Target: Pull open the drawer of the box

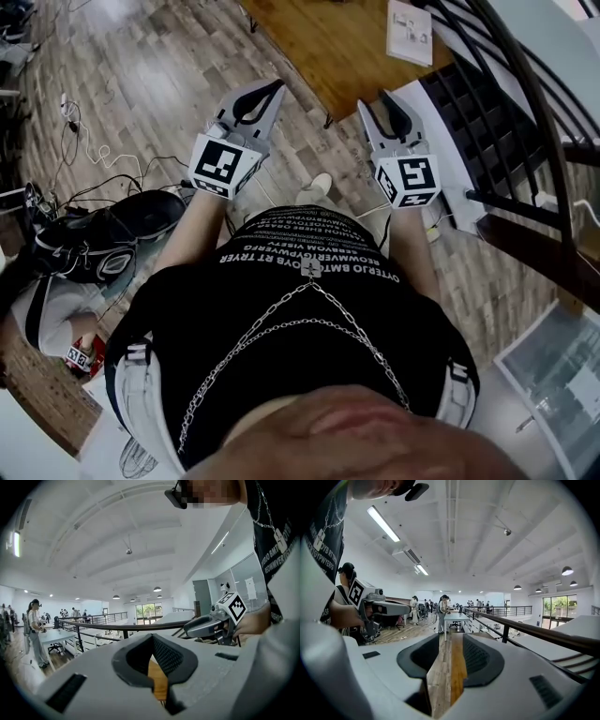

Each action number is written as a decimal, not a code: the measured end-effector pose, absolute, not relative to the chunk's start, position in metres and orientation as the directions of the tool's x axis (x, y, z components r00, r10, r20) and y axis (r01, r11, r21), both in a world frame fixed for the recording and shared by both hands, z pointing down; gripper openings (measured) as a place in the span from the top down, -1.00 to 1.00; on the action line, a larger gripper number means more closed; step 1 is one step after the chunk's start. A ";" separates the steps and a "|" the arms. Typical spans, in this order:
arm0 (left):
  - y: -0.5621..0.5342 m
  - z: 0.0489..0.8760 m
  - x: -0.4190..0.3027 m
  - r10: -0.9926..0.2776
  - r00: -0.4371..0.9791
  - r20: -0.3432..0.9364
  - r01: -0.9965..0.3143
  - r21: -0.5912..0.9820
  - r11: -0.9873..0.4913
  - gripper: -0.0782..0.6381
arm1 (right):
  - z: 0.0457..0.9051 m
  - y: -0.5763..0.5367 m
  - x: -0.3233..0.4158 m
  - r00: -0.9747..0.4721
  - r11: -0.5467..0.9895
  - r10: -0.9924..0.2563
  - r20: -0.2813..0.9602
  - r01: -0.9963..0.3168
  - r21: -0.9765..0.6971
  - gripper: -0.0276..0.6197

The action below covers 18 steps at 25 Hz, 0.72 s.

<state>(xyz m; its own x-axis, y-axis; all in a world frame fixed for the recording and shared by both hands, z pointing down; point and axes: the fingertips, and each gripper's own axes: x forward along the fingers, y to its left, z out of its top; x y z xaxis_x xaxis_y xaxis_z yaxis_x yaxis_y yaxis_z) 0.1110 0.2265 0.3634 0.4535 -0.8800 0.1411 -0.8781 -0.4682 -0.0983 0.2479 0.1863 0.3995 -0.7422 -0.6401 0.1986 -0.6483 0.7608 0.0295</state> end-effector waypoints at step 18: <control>0.151 0.333 0.125 -0.907 0.407 0.112 -0.903 -0.101 -0.418 0.76 | 0.377 0.108 0.254 -0.802 0.826 -0.558 0.211 -0.561 0.051 0.49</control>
<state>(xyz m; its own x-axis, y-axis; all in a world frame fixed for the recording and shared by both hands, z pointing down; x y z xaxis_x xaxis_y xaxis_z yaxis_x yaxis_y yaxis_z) 0.1249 0.1512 0.3326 0.4070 -0.9066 0.1117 -0.9029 -0.4178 -0.1012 0.2544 0.1076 0.3770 -0.8025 -0.5580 0.2113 -0.5612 0.8262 0.0505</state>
